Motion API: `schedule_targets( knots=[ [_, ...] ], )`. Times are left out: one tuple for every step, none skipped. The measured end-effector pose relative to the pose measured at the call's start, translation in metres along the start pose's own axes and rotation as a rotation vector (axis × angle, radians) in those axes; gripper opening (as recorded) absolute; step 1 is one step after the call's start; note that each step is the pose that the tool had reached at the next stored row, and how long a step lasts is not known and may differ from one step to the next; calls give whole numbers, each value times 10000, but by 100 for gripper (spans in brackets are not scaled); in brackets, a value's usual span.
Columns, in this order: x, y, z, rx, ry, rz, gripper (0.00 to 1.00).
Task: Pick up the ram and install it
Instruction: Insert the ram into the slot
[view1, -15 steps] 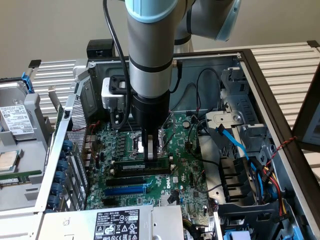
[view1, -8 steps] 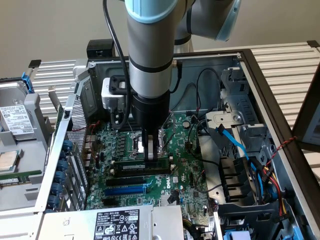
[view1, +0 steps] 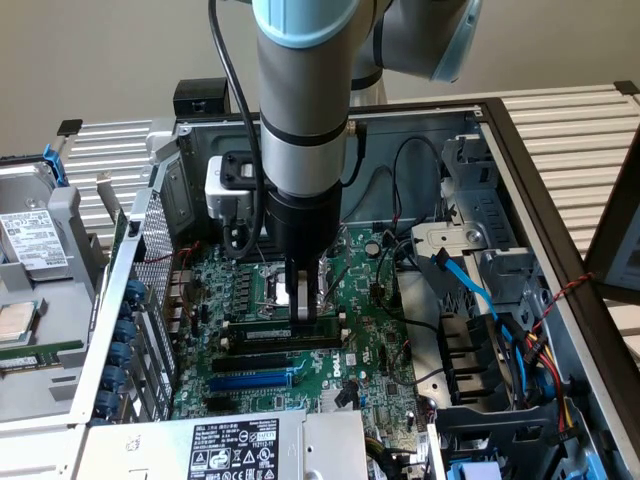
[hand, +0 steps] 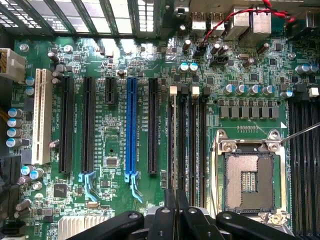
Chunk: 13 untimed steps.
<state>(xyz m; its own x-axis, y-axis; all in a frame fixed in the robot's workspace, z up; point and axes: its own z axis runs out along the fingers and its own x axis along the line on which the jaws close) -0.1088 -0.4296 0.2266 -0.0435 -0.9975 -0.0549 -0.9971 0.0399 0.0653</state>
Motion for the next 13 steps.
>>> schedule_targets(
  knots=[
    [0,0,0,0,0,0,12],
    [0,0,0,1,-1,0,12],
    [0,0,0,0,-1,0,12],
    [0,0,0,1,-1,0,12],
    [0,0,0,0,0,0,12],
    [0,0,0,0,0,0,12],
    [0,0,0,0,0,0,12],
    [0,0,0,0,-1,0,12],
    [0,0,0,0,-1,-1,12],
    [0,0,0,1,-1,0,12],
    [0,-1,1,5,-4,-1,14],
    [0,-1,1,2,-1,-1,14],
    [0,-1,1,1,-2,-1,20]
  ],
)
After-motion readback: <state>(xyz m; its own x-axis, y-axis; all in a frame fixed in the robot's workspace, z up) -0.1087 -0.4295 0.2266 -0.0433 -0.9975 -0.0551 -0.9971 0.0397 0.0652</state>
